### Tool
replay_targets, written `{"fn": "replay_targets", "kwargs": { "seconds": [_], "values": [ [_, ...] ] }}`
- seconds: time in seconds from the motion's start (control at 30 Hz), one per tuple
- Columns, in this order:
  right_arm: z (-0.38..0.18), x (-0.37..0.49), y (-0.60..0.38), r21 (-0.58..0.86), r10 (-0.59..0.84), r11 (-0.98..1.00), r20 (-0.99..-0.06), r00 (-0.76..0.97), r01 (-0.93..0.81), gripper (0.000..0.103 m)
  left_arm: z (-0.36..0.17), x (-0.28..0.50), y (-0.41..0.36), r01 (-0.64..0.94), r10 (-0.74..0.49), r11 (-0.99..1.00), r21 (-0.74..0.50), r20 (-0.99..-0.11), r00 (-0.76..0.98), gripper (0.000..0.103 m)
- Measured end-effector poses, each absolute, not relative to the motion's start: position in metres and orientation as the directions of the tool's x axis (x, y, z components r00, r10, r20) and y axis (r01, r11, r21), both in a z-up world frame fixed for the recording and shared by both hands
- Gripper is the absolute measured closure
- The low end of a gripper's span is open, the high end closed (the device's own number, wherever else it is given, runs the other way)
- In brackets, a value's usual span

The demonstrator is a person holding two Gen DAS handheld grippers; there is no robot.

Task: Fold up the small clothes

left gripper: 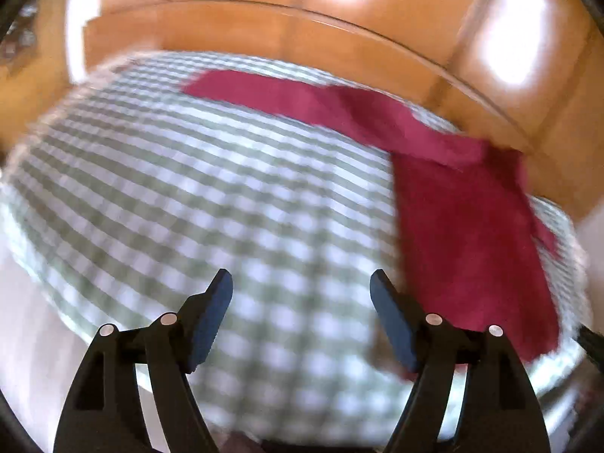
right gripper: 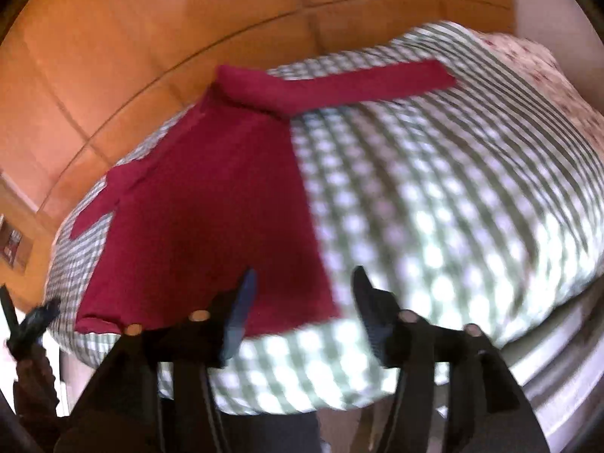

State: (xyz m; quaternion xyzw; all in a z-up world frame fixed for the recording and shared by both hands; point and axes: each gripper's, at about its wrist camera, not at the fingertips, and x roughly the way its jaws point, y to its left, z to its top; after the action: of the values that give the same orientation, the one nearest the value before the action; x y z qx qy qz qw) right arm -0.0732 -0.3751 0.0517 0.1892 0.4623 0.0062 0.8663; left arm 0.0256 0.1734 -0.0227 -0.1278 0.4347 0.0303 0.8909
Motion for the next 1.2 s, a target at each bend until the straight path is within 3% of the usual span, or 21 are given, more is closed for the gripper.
{"fn": "replay_targets", "kwargs": {
  "seconds": [0.1, 0.2, 0.3, 0.43, 0.8, 0.87, 0.9, 0.93, 1.07, 1.17, 1.2],
  "values": [
    [0.051, -0.053, -0.338, 0.360, 0.261, 0.930, -0.788, 0.558, 0.074, 0.033, -0.022, 0.045, 0.201, -0.235, 0.064, 0.965, -0.116, -0.764, 0.642, 0.029],
    [0.044, -0.036, -0.297, 0.377, 0.324, 0.926, -0.789, 0.521, -0.006, 0.031, -0.026, 0.072, 0.228, -0.282, 0.222, 0.958, 0.045, -0.739, 0.636, 0.029],
    [0.034, -0.022, -0.261, 0.380, 0.362, 0.923, -0.802, 0.475, -0.062, 0.029, -0.027, 0.095, 0.243, -0.281, 0.299, 0.948, 0.147, -0.711, 0.636, 0.029],
    [0.022, -0.010, -0.234, 0.383, 0.387, 0.918, -0.818, 0.425, -0.100, 0.028, -0.024, 0.128, 0.248, -0.230, 0.337, 0.941, 0.246, -0.651, 0.680, 0.029],
    [-0.005, 0.021, -0.218, 0.371, 0.369, 0.926, -0.852, 0.372, -0.071, 0.019, -0.069, 0.235, 0.207, 0.037, 0.357, 0.848, 0.528, -0.623, 0.696, 0.030],
    [-0.006, 0.022, -0.220, 0.374, 0.373, 0.925, -0.851, 0.370, -0.072, 0.017, -0.080, 0.248, 0.198, 0.104, 0.355, 0.816, 0.568, -0.636, 0.685, 0.052],
    [-0.007, 0.023, -0.220, 0.375, 0.374, 0.924, -0.850, 0.371, -0.071, 0.017, -0.085, 0.254, 0.194, 0.154, 0.331, 0.813, 0.561, -0.664, 0.670, 0.081],
    [-0.007, 0.024, -0.218, 0.376, 0.374, 0.924, -0.850, 0.371, -0.070, 0.016, -0.087, 0.256, 0.192, 0.164, 0.329, 0.814, 0.557, -0.675, 0.660, 0.100],
    [-0.008, 0.030, -0.218, 0.379, 0.378, 0.923, -0.849, 0.368, -0.072, 0.015, -0.053, 0.256, 0.201, 0.066, 0.296, 0.883, 0.465, -0.660, 0.690, 0.100],
    [-0.008, 0.032, -0.219, 0.390, 0.388, 0.918, -0.846, 0.365, -0.072, 0.015, 0.001, 0.241, 0.228, -0.011, 0.173, 0.971, 0.240, -0.664, 0.727, 0.100],
    [-0.009, 0.032, -0.220, 0.394, 0.392, 0.916, -0.845, 0.365, -0.073, 0.015, 0.027, 0.235, 0.247, -0.039, 0.098, 0.994, 0.103, -0.662, 0.743, 0.100]
  ]
}}
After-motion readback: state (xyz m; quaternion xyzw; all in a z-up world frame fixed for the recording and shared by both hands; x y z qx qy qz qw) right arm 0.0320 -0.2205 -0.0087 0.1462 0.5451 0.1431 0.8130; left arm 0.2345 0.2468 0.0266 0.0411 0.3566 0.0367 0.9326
